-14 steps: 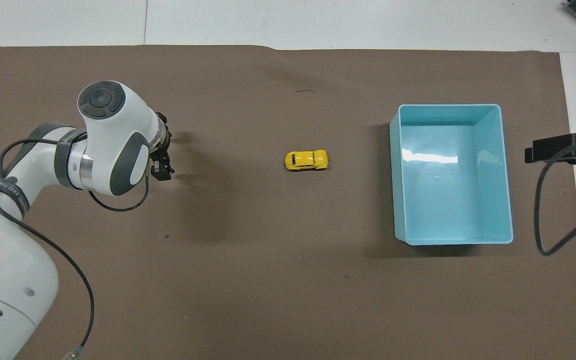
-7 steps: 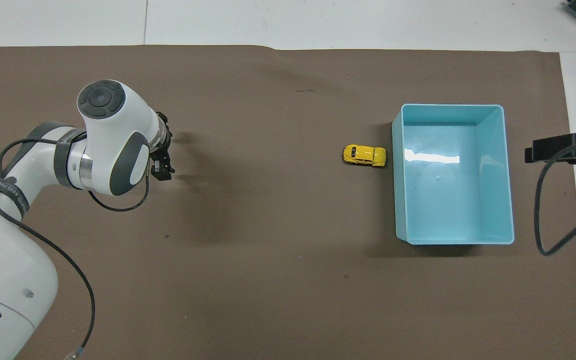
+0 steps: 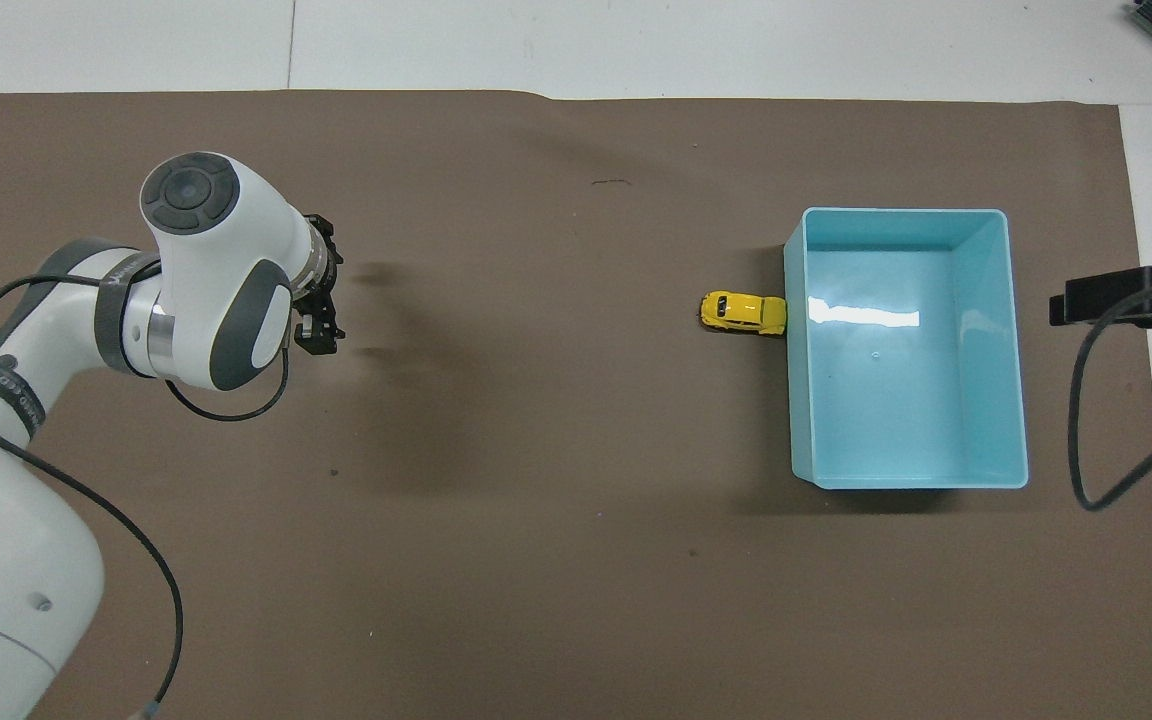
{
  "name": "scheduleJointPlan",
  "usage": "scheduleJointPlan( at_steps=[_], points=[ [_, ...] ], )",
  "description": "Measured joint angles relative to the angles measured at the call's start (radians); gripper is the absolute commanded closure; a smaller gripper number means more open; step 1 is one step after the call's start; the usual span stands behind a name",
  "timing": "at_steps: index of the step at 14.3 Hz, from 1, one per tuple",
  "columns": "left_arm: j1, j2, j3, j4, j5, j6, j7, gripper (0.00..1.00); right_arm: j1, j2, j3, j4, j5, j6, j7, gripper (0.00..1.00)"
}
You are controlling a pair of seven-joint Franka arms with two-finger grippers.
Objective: Wind up and store yellow beetle car
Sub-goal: 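Retract the left gripper while the right gripper reaches over the box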
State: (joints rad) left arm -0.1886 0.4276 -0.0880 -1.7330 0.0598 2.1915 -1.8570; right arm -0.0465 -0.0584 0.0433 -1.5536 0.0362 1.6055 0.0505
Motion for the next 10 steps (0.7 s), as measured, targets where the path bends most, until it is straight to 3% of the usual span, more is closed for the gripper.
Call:
scheduleJointPlan(
  at_steps=[10],
  points=[
    [0.010,-0.121,0.002,0.001,0.000,-0.065,0.284,0.00,0.008,-0.002,0.016,0.000,0.000,-0.002,-0.005,0.00]
  ],
)
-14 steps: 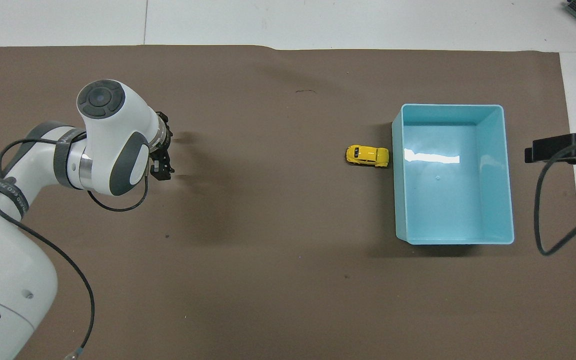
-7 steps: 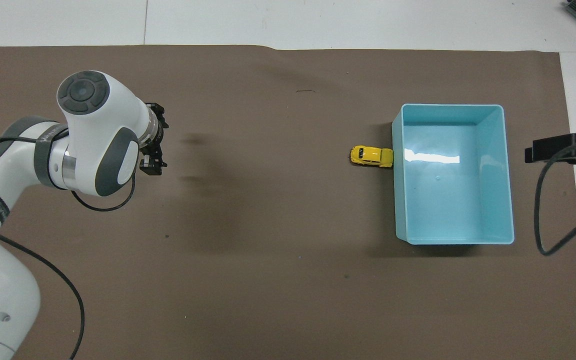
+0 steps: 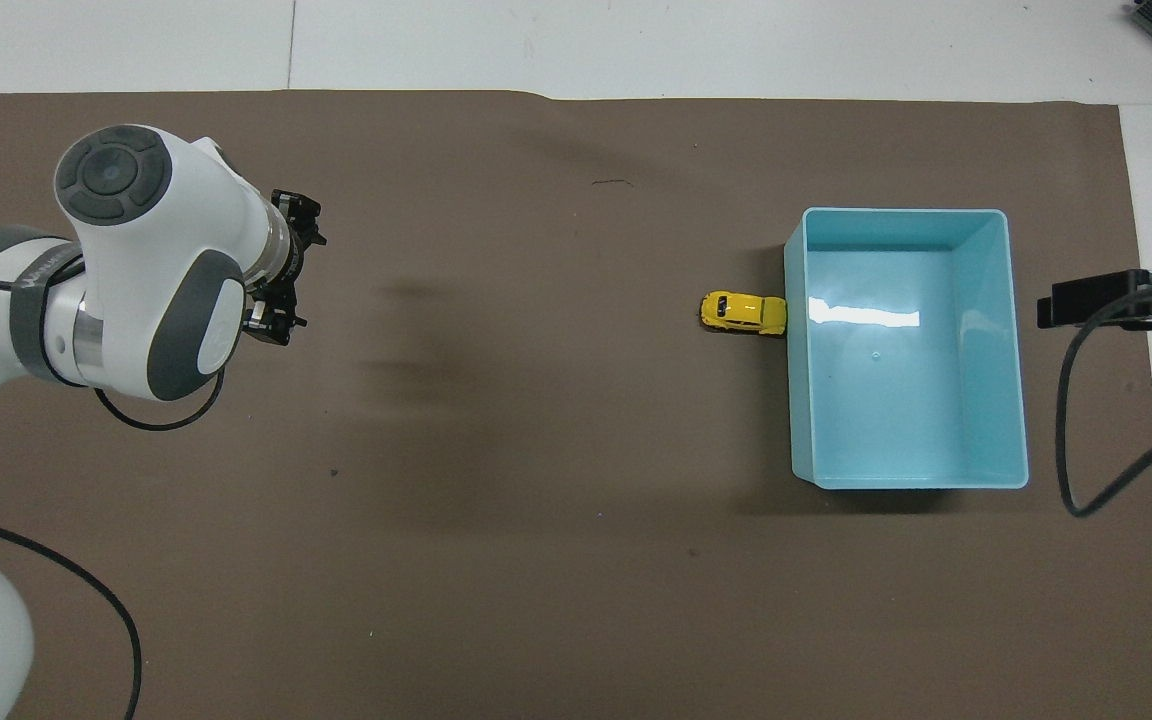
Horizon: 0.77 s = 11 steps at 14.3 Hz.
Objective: Wind up and store yellow beetle car
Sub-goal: 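Retract the left gripper while the right gripper reaches over the box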
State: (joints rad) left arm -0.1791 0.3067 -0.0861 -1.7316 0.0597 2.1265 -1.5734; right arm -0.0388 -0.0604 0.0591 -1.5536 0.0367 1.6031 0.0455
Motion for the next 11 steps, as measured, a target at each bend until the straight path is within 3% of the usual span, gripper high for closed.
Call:
scheduleJointPlan(
  at_steps=[4,11],
  points=[
    [0.021,-0.049,0.000,0.000,-0.006,-0.009,0.131,0.00,0.014,-0.008,0.005,0.000,0.000,-0.032,-0.126,0.00],
    [0.086,-0.144,0.003,0.001,-0.058,-0.102,0.505,0.00,0.033,-0.021,0.007,0.003,0.023,-0.080,-0.173,0.00]
  ],
)
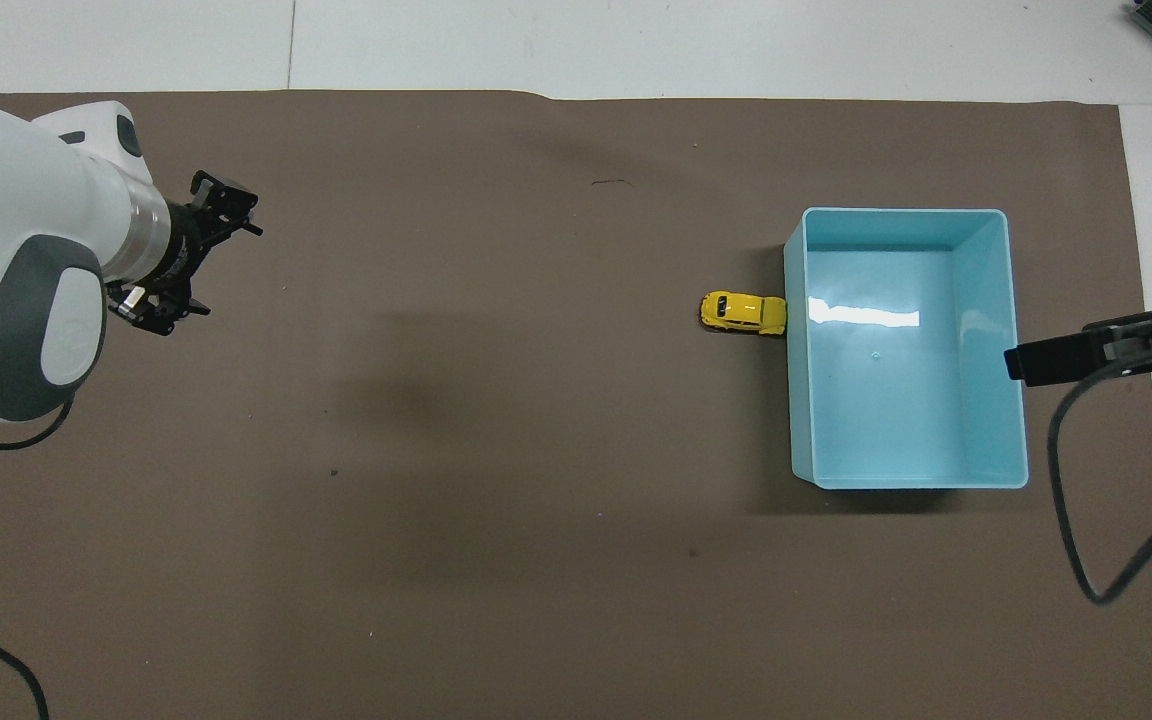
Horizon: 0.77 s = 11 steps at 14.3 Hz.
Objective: Wind up and store yellow beetle car
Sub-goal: 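Retract the left gripper while the right gripper reaches over the box, then lower the right gripper down beside the yellow car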
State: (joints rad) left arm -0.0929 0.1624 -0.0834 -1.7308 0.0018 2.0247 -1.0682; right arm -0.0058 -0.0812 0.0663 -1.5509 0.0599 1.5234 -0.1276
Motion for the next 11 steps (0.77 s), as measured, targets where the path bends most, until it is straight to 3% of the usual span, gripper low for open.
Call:
scheduleJointPlan(
  at_steps=[4,11],
  points=[
    [0.034,-0.039,0.002,0.000,-0.001,-0.071,0.224,0.00,-0.001,0.005,0.001,-0.003,0.001,0.030,-0.268,0.00],
    [0.114,-0.115,0.005,0.000,-0.002,-0.199,0.674,0.00,0.043,0.059,0.004,-0.006,0.001,0.073,-0.462,0.00]
  ],
)
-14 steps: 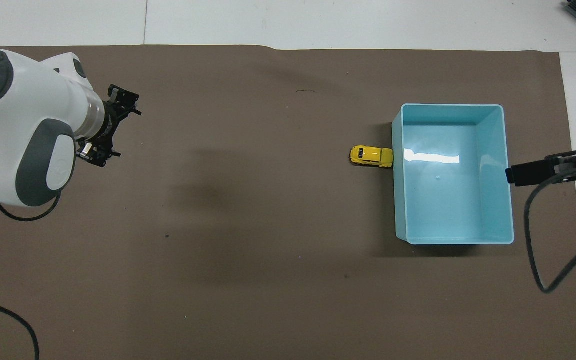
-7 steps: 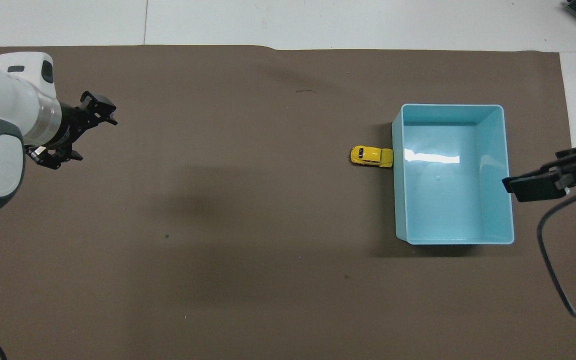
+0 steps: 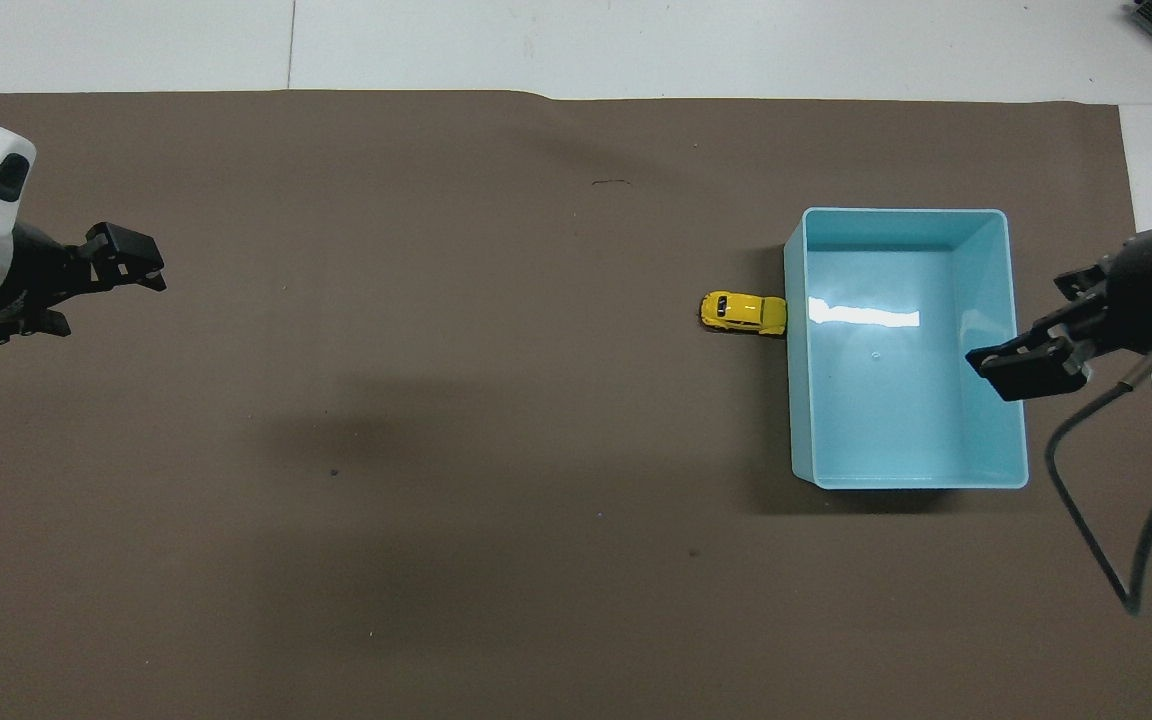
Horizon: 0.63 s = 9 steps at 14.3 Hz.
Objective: Wind up and store yellow beetle car
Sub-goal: 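Lower the right gripper down beside the yellow car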
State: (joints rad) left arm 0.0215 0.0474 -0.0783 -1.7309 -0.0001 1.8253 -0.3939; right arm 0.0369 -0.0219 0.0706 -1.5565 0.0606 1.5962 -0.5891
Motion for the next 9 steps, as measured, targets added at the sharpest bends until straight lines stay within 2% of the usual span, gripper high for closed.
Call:
scheduleJointPlan(
  at_steps=[6,9],
  points=[
    [0.021,-0.041,-0.004,0.003,0.000,-0.066,0.287,0.00,0.048,0.054,0.002,0.000,-0.011,0.027,-0.142,0.00],
    [0.021,-0.066,-0.013,0.054,0.000,-0.157,0.343,0.00,0.078,0.073,0.003,0.000,-0.028,0.029,-0.169,0.00]
  ],
)
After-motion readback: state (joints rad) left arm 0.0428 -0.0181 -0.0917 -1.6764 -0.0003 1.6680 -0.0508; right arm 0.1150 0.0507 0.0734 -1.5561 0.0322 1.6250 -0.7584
